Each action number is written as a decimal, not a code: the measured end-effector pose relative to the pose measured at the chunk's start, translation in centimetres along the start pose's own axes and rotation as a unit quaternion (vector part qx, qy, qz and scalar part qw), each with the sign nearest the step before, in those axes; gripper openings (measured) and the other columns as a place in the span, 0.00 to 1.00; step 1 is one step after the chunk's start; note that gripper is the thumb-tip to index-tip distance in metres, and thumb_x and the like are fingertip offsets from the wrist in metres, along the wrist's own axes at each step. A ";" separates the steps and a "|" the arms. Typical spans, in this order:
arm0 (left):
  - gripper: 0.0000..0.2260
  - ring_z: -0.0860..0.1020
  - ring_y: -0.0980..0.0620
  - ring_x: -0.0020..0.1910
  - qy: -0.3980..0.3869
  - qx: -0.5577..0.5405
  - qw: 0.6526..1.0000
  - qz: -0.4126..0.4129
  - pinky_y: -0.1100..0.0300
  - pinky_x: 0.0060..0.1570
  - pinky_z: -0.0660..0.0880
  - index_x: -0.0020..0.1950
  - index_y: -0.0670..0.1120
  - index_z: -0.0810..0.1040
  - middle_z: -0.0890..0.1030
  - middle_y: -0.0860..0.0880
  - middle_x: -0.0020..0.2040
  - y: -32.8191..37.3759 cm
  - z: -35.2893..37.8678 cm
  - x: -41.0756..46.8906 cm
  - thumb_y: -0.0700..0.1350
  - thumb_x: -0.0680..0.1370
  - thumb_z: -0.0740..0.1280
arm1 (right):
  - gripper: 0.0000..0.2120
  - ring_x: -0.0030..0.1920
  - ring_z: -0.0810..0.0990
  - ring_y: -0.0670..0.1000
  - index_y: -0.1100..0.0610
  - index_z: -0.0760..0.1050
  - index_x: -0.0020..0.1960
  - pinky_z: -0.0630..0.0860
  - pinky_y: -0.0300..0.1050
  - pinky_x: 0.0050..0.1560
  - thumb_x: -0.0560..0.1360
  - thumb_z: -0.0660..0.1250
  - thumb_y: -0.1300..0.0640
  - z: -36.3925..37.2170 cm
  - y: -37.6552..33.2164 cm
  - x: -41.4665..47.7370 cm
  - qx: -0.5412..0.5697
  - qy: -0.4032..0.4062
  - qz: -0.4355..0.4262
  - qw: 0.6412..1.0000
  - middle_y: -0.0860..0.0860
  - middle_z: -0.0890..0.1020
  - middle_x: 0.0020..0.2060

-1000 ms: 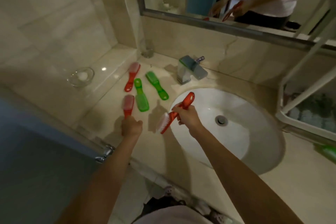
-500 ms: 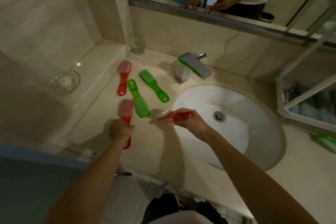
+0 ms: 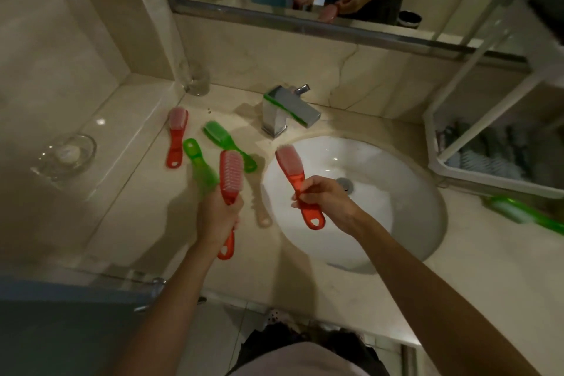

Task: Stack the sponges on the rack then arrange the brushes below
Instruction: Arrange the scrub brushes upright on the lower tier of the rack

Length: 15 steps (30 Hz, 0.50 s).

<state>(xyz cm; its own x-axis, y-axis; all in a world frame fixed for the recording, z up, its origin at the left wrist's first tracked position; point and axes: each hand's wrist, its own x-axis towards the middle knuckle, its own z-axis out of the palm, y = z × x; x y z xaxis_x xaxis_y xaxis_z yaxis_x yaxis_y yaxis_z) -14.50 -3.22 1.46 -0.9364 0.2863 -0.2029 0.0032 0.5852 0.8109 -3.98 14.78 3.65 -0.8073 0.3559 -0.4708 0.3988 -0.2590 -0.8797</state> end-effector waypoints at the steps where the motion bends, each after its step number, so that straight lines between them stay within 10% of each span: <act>1: 0.03 0.74 0.47 0.23 -0.019 0.017 1.000 0.001 0.56 0.30 0.74 0.43 0.41 0.74 0.74 0.48 0.25 0.9 0.9 0.0 0.40 0.74 0.66 | 0.15 0.36 0.82 0.52 0.59 0.71 0.38 0.81 0.38 0.39 0.74 0.58 0.76 -1.2 0.0 -0.5 0.003 0.025 0.006 1.000 0.57 0.80 0.36; 6: 0.03 0.79 0.42 0.31 -0.146 0.064 0.984 0.081 0.53 0.36 0.80 0.41 0.45 0.73 0.78 0.45 0.32 6.8 6.5 -1.2 0.42 0.70 0.66 | 0.18 0.28 0.75 0.50 0.57 0.65 0.37 0.73 0.37 0.30 0.72 0.51 0.79 -7.7 0.9 -3.8 -0.050 0.183 -0.004 0.982 0.57 0.75 0.32; 10: 0.08 0.74 0.54 0.29 -0.245 0.067 0.956 0.149 0.74 0.21 0.69 0.52 0.44 0.73 0.77 0.47 0.41 12.1 12.2 -3.7 0.39 0.74 0.66 | 0.17 0.28 0.69 0.53 0.57 0.66 0.33 0.69 0.39 0.25 0.69 0.51 0.76 -13.3 1.8 -7.6 -0.057 0.305 -0.012 0.950 0.56 0.71 0.28; 15: 0.12 0.75 0.54 0.25 -0.325 0.066 0.924 0.191 0.68 0.21 0.72 0.57 0.43 0.71 0.77 0.50 0.39 17.2 19.4 -7.9 0.39 0.74 0.66 | 0.13 0.29 0.70 0.55 0.58 0.67 0.33 0.71 0.45 0.29 0.72 0.53 0.71 -20.3 2.6 -12.4 -0.070 0.380 -0.030 0.922 0.56 0.71 0.29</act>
<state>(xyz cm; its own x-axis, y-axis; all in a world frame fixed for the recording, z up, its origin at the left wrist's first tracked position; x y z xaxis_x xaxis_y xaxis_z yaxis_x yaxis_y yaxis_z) -0.23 19.30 6.42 -0.4497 0.8610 -0.2375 0.3721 0.4224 0.8265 15.93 27.95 5.87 -0.3131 0.9060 -0.2848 0.4588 -0.1183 -0.8806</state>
